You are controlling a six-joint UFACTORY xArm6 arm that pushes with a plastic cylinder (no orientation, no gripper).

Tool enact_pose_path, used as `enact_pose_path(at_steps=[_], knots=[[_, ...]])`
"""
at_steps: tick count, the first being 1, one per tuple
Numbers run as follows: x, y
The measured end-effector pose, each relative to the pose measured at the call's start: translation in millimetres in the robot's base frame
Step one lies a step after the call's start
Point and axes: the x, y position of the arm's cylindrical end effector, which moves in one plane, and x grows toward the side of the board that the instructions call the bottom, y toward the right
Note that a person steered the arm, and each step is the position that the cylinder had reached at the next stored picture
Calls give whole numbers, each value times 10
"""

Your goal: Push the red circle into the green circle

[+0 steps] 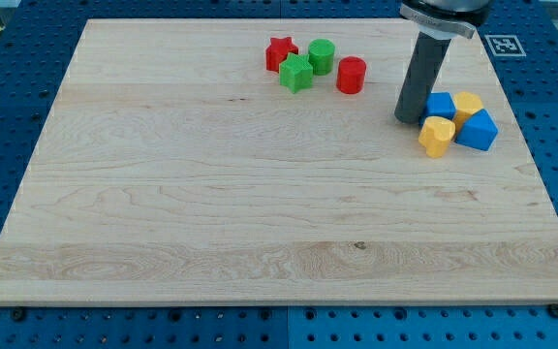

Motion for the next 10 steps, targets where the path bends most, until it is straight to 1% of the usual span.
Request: enact_pose_path(at_steps=[1, 2, 3, 5, 6, 7, 9, 10], knots=[[-79, -353], [-198, -319], [-205, -133], [-214, -122], [-600, -380], [-866, -387], [-859, -367], [-601, -398]])
